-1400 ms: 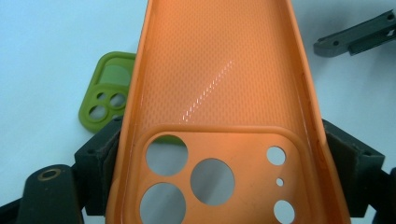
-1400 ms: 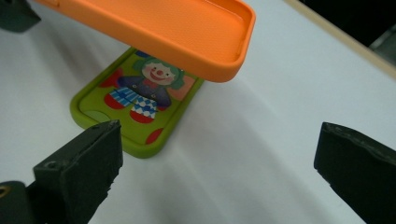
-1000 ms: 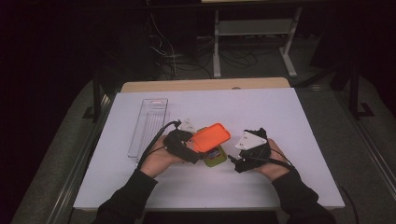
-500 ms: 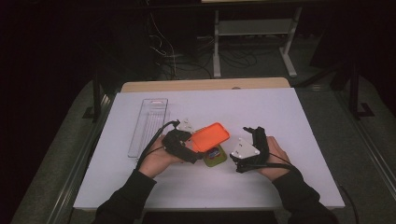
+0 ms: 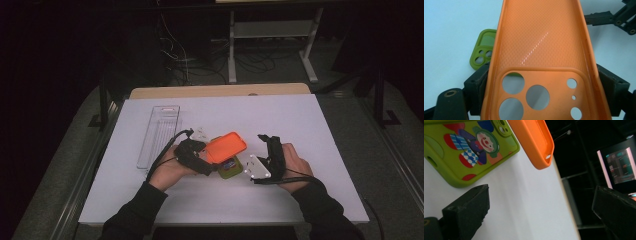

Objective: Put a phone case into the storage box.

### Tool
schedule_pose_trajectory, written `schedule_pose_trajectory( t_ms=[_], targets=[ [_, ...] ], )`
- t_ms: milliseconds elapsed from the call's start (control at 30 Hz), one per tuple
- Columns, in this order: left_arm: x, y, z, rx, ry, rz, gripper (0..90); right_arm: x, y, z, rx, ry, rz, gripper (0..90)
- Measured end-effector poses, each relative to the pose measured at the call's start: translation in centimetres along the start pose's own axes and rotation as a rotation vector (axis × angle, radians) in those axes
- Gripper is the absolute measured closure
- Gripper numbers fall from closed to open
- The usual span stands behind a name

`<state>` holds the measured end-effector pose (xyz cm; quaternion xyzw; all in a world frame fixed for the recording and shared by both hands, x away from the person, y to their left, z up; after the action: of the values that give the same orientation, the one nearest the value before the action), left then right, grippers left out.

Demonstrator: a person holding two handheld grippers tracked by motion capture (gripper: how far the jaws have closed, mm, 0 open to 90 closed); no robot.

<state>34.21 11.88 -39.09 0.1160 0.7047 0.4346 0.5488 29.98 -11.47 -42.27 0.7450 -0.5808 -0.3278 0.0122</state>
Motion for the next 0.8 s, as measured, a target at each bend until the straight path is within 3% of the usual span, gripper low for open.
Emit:
schedule_pose_trajectory(
  t_ms=[133,167,267,333,400,433,500,533,633,800],
  targets=[
    [0.0,-0.1,-0.2,0.009,0.013,-0.001,15.8,-0.1,0.0,0.3,0.016,0.05,0.008,0.5],
    [0.0,-0.1,-0.2,0.009,0.005,0.01,15.8,-0.1,-0.1,0.2,0.026,0.098,0.005,0.5],
    [0.0,0.0,-0.1,0.009,-0.022,0.034,15.8,-0.1,-0.1,0.3,0.035,0.117,0.006,0.5],
    [0.0,0.0,-0.1,0.01,-0.018,0.032,15.8,-0.2,0.0,0.5,0.045,0.106,0.008,0.5],
    [0.0,0.0,0.0,0.007,-0.025,0.029,15.8,-0.2,0.0,0.6,0.065,0.13,0.007,0.5],
    [-0.1,0.1,-0.1,0.011,-0.014,0.027,15.8,-0.3,-0.1,0.8,0.067,0.176,0.002,0.6],
    [-0.1,0.0,-0.2,0.012,-0.007,0.022,15.8,-0.3,0.0,1.0,0.069,0.159,0.013,0.6],
    [-0.1,0.1,-0.1,0.003,-0.028,0.025,15.8,-0.4,0.0,1.1,0.089,0.186,0.005,0.6],
    [-0.3,0.1,0.0,0.005,-0.053,0.028,15.7,-0.6,0.1,1.2,0.104,0.209,-0.004,0.7],
    [-0.3,0.2,-0.3,0.007,-0.031,0.02,15.8,-0.9,0.1,1.6,0.11,0.227,-0.011,0.8]
  ],
)
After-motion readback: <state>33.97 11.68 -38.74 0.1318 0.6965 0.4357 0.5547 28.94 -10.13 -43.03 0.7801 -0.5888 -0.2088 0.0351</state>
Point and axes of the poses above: each handheld gripper's, and its own axes: y roughly backward along the jaws, x roughly out of its underside, z roughly to its left, the point moved 1 cm from there along -y, roughly forward along the jaws, and after that the axes turned 3 degrees about -y, right-handed, at the moved point
